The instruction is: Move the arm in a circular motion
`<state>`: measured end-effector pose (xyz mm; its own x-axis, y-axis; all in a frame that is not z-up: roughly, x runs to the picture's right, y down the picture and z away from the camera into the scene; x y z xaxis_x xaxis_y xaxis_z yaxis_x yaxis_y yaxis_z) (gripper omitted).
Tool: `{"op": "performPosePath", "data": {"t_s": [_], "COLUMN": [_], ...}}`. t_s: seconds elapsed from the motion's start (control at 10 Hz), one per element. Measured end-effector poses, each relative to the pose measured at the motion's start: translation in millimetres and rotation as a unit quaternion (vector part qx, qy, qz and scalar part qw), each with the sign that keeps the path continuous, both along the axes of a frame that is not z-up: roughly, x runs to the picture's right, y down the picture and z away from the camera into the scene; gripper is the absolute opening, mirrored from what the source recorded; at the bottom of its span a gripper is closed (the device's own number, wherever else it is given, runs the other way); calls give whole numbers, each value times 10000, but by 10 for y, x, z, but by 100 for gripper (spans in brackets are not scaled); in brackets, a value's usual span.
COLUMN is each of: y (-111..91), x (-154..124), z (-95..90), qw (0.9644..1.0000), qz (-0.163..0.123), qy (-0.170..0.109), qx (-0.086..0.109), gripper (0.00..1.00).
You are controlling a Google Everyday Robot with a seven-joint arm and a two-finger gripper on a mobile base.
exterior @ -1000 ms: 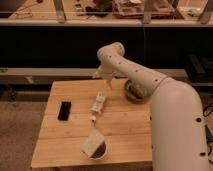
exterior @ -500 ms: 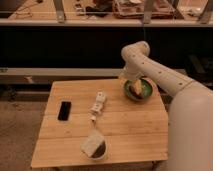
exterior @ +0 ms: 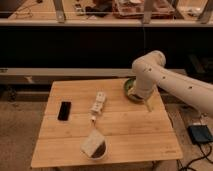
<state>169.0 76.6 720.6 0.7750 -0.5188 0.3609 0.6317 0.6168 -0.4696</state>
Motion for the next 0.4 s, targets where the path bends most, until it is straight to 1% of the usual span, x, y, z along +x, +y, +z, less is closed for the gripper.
{"op": "performPosePath", "data": {"t_s": [0.1, 0.2, 0.3, 0.4], "y": [198, 420, 518, 594], "x": [-317, -706, -876, -988], "z": [-196, -384, -477, -541], "qw": [9995, 9971, 9954, 9941], "qz": [54, 66, 61, 60], "qy": [-304, -710, -894, -1017], "qx": [-92, -254, -324, -384], "gripper": [80, 80, 80, 80]}}
